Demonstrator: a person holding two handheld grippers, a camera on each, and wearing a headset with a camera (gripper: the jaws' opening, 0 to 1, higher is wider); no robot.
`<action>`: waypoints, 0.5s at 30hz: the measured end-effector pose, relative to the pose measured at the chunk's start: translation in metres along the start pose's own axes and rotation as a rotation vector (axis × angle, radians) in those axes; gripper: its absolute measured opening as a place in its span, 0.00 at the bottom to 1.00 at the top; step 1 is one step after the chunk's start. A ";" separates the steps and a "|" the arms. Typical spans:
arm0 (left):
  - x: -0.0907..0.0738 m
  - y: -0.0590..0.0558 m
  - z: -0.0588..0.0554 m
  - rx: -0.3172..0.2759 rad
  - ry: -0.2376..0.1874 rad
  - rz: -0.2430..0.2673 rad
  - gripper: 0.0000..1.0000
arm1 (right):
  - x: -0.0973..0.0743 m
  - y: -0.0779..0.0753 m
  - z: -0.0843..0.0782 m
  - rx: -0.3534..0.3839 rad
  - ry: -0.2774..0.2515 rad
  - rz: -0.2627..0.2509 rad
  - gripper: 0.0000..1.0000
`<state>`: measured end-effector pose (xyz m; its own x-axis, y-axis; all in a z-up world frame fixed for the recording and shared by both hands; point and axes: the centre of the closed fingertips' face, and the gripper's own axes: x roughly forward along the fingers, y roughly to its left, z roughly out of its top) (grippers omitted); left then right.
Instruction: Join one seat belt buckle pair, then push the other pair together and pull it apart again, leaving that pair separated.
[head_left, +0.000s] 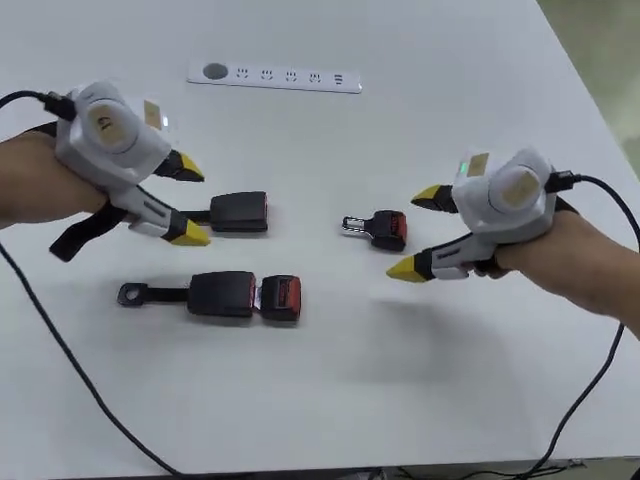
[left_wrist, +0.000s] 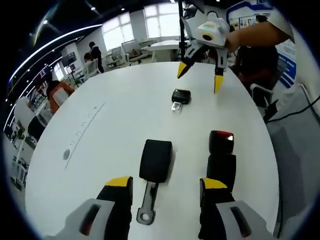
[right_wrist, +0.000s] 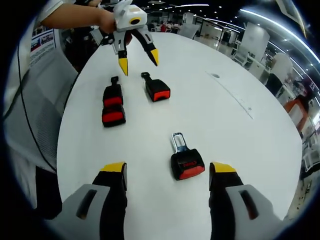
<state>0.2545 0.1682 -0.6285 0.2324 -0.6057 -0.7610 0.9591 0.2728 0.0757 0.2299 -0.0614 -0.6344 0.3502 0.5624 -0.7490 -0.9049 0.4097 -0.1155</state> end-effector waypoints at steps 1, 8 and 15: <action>-0.005 -0.004 -0.006 -0.008 0.000 -0.002 0.57 | -0.004 0.006 0.002 0.006 -0.006 -0.007 0.70; -0.043 -0.039 -0.026 -0.063 -0.023 0.072 0.71 | -0.021 0.042 0.006 0.041 -0.060 -0.001 0.80; -0.071 -0.067 -0.043 -0.140 -0.070 0.130 0.80 | -0.036 0.055 0.000 0.088 -0.082 -0.018 0.84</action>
<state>0.1664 0.2249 -0.6069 0.3684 -0.6079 -0.7034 0.8894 0.4508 0.0762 0.1678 -0.0586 -0.6138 0.3881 0.6095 -0.6913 -0.8747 0.4799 -0.0679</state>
